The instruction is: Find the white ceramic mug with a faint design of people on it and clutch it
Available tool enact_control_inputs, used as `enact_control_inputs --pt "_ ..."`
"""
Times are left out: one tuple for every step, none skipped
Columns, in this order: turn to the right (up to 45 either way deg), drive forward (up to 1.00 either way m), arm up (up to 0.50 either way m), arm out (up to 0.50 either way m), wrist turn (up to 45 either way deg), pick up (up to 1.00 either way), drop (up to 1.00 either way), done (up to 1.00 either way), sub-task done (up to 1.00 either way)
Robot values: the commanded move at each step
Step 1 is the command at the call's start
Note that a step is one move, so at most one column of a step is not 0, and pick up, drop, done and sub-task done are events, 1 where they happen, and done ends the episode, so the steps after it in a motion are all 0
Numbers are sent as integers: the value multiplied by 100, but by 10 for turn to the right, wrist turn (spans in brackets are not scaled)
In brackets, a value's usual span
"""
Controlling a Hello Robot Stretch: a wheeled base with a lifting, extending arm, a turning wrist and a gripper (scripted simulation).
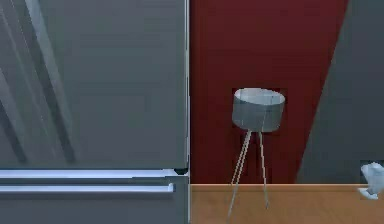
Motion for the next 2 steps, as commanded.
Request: enact_control_inputs --pt "450 0 0 0 0 0 0 0 0" --pt "30 0 0 0 0 0 0 0 0"
